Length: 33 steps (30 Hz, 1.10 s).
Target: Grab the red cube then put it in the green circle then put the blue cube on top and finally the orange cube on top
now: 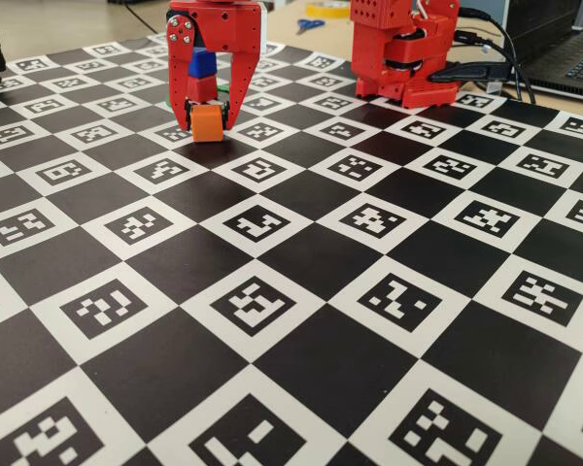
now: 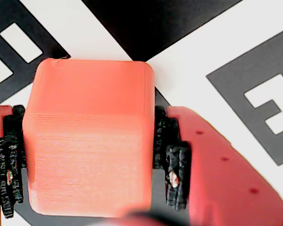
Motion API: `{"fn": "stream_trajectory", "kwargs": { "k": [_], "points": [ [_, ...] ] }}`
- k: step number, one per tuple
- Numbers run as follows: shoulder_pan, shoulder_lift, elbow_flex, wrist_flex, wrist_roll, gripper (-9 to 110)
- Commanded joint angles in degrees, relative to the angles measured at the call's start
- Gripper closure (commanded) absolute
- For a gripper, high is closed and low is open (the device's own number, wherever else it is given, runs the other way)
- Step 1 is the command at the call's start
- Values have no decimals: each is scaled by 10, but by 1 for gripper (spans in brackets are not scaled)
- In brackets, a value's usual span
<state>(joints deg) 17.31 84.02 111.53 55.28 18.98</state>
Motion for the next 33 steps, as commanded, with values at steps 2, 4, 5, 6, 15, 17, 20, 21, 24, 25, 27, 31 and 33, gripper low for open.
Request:
{"fn": "stream_trajectory", "kwargs": {
  "k": [2, 4, 5, 6, 15, 17, 20, 21, 24, 25, 27, 31, 33],
  "points": [
    [-12, 73, -5, 28, -10, 93],
    [-12, 90, -13, 47, -12, 93],
    [-13, 98, -19, 59, -16, 93],
    [-14, 105, -27, 72, -18, 93],
    [-1, 125, -129, 203, -70, 93],
    [7, 126, -166, 239, -86, 93],
    [20, 127, -216, 284, -137, 93],
    [27, 128, -230, 294, -154, 94],
    [51, 129, -264, 316, -200, 94],
    [59, 129, -272, 320, -211, 94],
    [78, 129, -288, 330, -243, 94],
    [121, 129, -311, 348, -301, 94],
    [142, 126, -323, 355, -327, 94]
  ]
}}
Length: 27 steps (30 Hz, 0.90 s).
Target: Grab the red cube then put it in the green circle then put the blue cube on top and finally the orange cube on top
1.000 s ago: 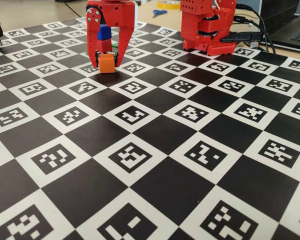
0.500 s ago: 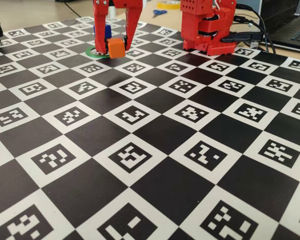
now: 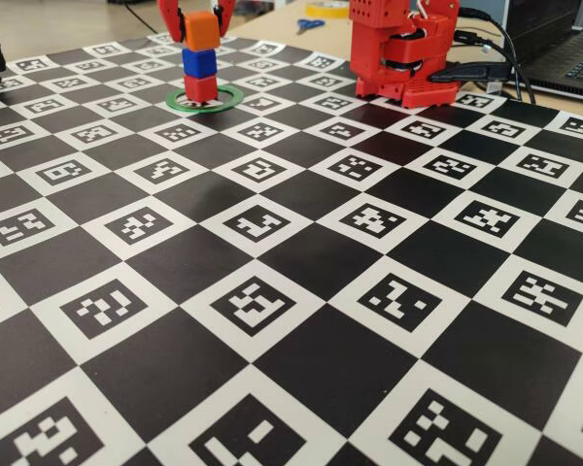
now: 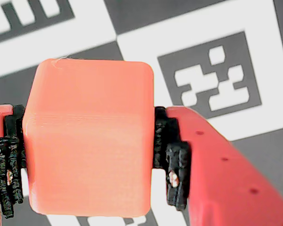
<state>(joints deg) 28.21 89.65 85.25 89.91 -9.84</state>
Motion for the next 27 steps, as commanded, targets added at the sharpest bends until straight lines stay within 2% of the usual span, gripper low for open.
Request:
{"fn": "stream_trajectory", "kwargs": {
  "k": [1, 15, 27],
  "points": [
    [42, 69, -64, 11, -49, 94],
    [120, 71, -74, 32, -222, 94],
    [163, 58, -89, 38, -306, 95]
  ]
}}
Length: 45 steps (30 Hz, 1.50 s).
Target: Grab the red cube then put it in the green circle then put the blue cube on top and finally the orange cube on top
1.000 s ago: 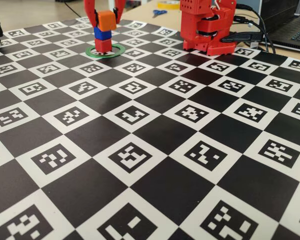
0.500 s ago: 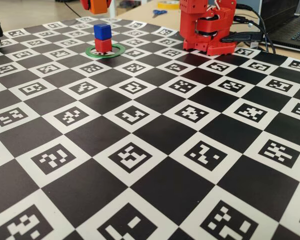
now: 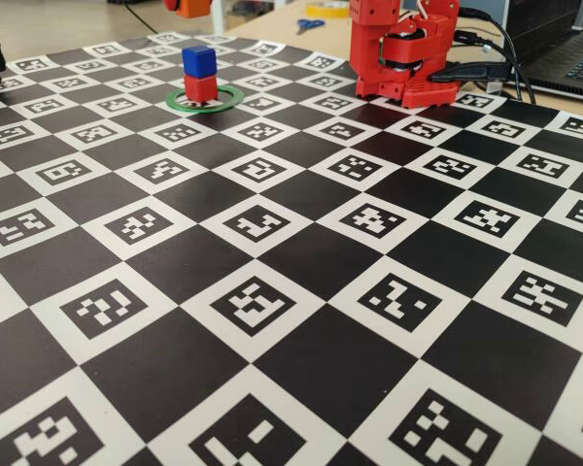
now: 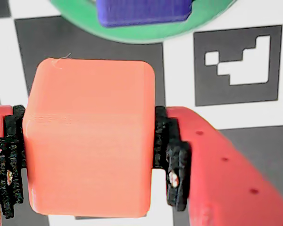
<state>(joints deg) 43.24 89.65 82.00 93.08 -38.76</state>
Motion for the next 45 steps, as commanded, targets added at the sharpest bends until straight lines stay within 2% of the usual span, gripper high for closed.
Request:
{"fn": "stream_trajectory", "kwargs": {
  "k": [1, 21, 45],
  "points": [
    [15, 56, -56, 4, -20, 95],
    [33, 46, 52, -74, -63, 95],
    [51, 33, 102, -120, -87, 95]
  ]
}}
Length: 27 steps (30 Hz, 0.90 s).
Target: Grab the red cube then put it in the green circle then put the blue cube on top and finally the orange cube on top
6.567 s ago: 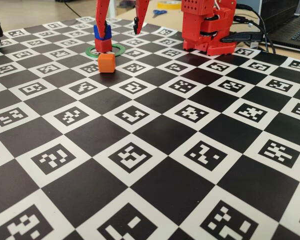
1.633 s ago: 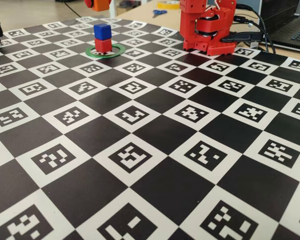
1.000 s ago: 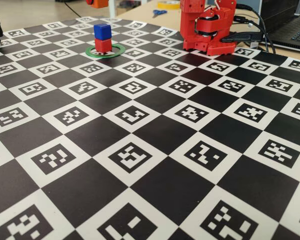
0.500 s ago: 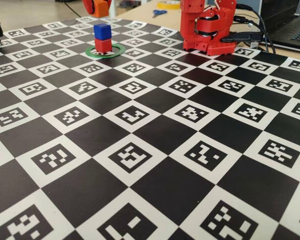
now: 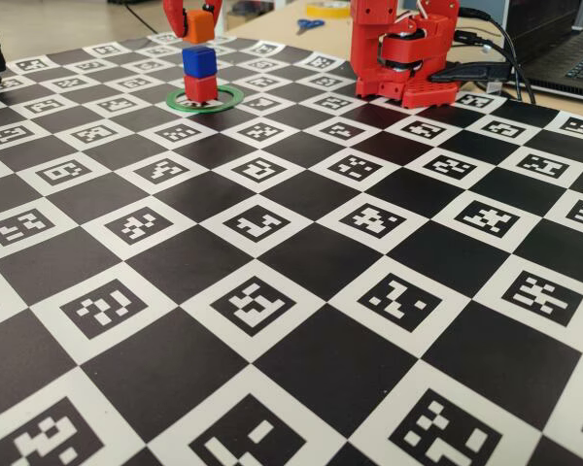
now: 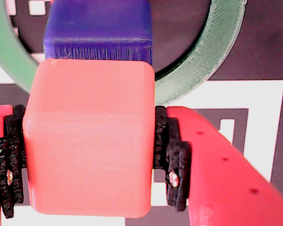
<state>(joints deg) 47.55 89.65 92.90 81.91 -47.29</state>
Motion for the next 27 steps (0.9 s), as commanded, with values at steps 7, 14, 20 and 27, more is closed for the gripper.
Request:
{"fn": "stream_trajectory", "kwargs": {
  "k": [7, 14, 20, 27],
  "points": [
    [8, 31, 11, -26, -4, 95],
    [9, 30, 17, -33, -9, 95],
    [10, 29, 25, -36, -11, 95],
    [11, 30, 28, -39, -10, 95]
  ]
}}
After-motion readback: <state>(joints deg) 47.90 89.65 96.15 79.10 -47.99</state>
